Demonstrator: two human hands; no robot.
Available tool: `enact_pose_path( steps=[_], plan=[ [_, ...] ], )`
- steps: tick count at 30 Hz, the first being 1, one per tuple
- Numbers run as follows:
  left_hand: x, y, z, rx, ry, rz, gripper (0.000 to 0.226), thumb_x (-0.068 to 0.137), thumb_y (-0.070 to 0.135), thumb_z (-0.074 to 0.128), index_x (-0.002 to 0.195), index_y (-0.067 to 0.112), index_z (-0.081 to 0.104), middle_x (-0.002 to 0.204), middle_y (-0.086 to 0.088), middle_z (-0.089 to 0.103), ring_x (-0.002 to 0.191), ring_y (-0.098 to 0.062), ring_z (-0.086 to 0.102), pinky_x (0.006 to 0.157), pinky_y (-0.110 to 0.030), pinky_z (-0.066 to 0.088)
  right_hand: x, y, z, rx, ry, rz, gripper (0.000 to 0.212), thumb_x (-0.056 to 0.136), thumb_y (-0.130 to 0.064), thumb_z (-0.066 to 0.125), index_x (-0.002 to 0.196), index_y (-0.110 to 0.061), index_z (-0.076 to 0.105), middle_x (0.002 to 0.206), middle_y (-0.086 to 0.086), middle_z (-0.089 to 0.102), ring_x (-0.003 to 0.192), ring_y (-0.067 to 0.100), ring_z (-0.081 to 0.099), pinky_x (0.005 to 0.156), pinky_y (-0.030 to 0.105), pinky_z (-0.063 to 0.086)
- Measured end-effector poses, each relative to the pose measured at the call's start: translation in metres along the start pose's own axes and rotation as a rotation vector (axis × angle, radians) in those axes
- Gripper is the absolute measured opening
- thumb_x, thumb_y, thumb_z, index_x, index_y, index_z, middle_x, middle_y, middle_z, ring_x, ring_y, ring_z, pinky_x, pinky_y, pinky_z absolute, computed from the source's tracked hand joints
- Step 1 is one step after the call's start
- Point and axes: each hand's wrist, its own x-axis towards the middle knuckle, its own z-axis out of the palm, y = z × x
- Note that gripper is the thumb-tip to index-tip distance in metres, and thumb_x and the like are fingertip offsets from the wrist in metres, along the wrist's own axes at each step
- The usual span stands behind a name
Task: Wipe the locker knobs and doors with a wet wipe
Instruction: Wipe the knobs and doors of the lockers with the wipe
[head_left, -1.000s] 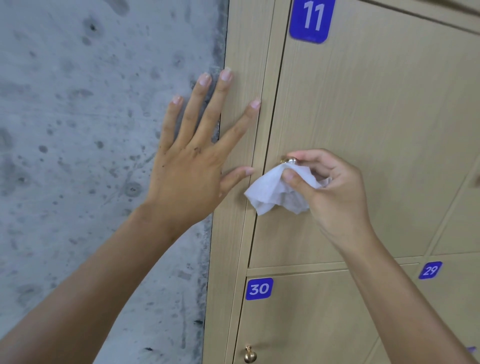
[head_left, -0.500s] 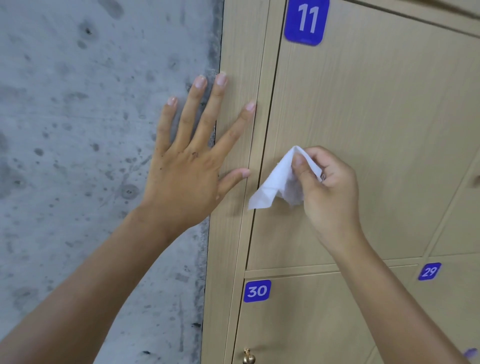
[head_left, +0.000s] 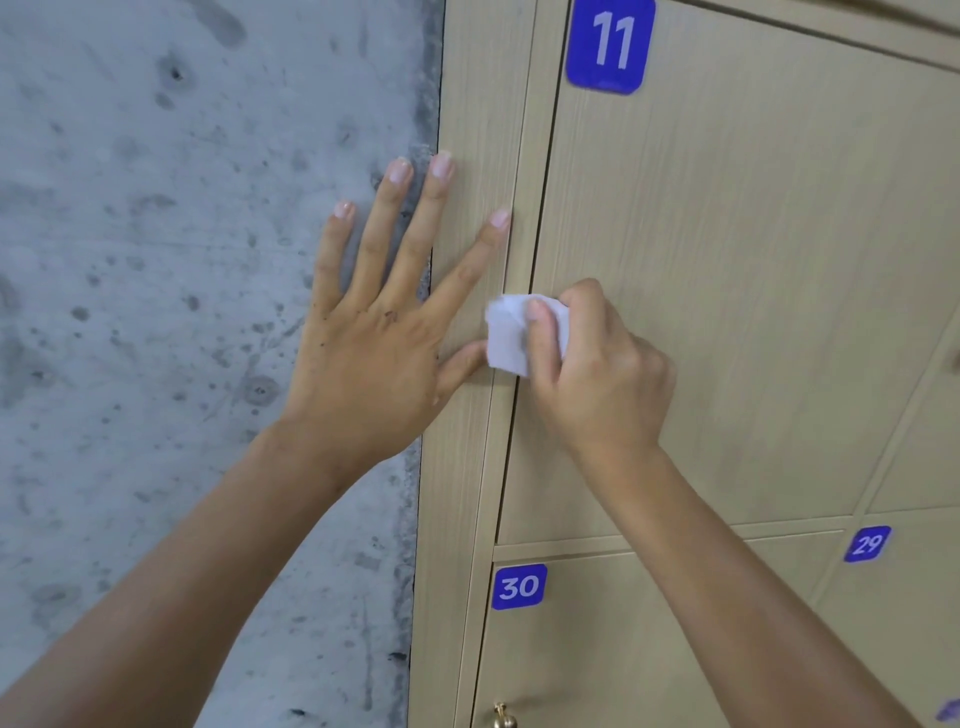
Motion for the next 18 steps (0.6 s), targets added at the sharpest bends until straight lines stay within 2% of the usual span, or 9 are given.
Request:
enact_pose_path(
  steps=[2,5,9,14,16,18],
  plan=[
    [0.0,-0.001,0.001,0.004,0.0,0.0,0.077,0.103,0.069,0.022,0.165,0.03,-0.001,0.172,-0.017,-0.003,0.159,-0.037,-0.003,0.127,-0.057,0.006,0.0,0.005,0.003,-0.088,0.023,-0.072,0.038,0.103,-0.033,0.044,0.08,-0.01,0.064,0.058,0.001,0.055,0.037,0.022,0.043,0.043,0.023,0.021],
    [0.001,-0.001,0.001,0.004,-0.008,-0.002,0.077,0.103,0.069,0.023,0.165,0.03,-0.003,0.172,-0.017,-0.004,0.159,-0.037,-0.004,0.127,-0.058,0.005,0.005,0.01,0.004,-0.147,0.043,-0.158,0.034,0.1,-0.025,0.044,0.079,-0.009,0.065,0.052,0.0,0.051,0.034,0.02,0.036,0.044,0.022,0.018],
    [0.0,-0.001,0.001,0.014,-0.009,-0.001,0.078,0.103,0.068,0.023,0.165,0.03,-0.006,0.172,-0.018,-0.005,0.158,-0.039,-0.004,0.126,-0.06,0.007,0.01,0.001,0.003,-0.124,0.028,-0.062,0.022,0.09,-0.017,0.049,0.077,-0.006,0.065,0.042,-0.002,0.039,0.039,0.018,0.019,0.047,0.02,0.016],
    [0.001,0.0,0.001,-0.003,-0.009,-0.008,0.077,0.103,0.071,0.019,0.165,0.031,-0.003,0.172,-0.016,-0.003,0.159,-0.038,-0.002,0.126,-0.059,0.007,0.01,-0.007,0.002,0.012,0.022,0.176,0.025,0.091,-0.016,0.043,0.079,-0.004,0.061,0.039,0.003,0.036,0.039,0.02,0.02,0.047,0.021,0.015],
    [0.0,-0.001,0.001,-0.005,-0.015,-0.005,0.077,0.102,0.071,0.019,0.165,0.031,-0.003,0.172,-0.016,-0.003,0.159,-0.038,-0.003,0.126,-0.059,0.007,0.008,-0.005,0.001,0.031,0.022,0.135,0.025,0.092,-0.016,0.043,0.08,-0.004,0.061,0.045,-0.002,0.029,0.038,0.02,0.021,0.046,0.019,0.011],
    [0.0,0.0,0.0,-0.01,-0.015,-0.003,0.077,0.103,0.071,0.018,0.165,0.031,-0.003,0.172,-0.017,-0.003,0.159,-0.038,-0.003,0.126,-0.059,0.007,0.004,0.0,0.0,0.027,-0.004,0.033,0.028,0.096,-0.02,0.044,0.083,-0.004,0.062,0.048,-0.002,0.037,0.035,0.023,0.028,0.045,0.019,0.017]
  ],
)
